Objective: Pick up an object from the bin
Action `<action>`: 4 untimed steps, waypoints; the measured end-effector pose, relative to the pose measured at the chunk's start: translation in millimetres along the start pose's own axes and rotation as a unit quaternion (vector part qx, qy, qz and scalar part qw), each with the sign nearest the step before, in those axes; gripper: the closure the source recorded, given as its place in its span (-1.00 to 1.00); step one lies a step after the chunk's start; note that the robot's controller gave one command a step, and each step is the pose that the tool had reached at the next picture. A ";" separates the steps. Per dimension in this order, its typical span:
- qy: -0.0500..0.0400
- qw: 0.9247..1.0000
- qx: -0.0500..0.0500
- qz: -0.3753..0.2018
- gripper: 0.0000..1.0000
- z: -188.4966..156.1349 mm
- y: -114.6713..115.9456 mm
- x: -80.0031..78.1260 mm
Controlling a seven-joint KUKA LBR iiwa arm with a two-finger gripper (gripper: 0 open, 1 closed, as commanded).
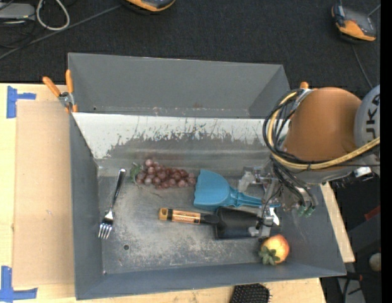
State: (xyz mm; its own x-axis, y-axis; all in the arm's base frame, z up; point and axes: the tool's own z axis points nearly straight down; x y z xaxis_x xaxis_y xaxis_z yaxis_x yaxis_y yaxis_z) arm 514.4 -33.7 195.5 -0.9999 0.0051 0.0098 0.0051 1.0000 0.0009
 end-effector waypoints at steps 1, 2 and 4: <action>-0.004 1.000 0.000 -0.001 -1.00 -4.5 0.1 -1.5; -0.005 0.999 0.000 0.054 -1.00 69.5 -15.8 -11.0; -0.003 0.989 -0.001 0.149 -1.00 88.4 -22.0 2.0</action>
Offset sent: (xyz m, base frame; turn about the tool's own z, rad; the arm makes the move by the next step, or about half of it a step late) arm 0.0149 -0.0284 -0.1255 0.1912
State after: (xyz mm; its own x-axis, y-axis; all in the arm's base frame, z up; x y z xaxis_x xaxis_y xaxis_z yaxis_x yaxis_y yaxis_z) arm 511.4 -55.6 107.1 -0.9538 0.3005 0.0049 0.3005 0.9538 -0.0002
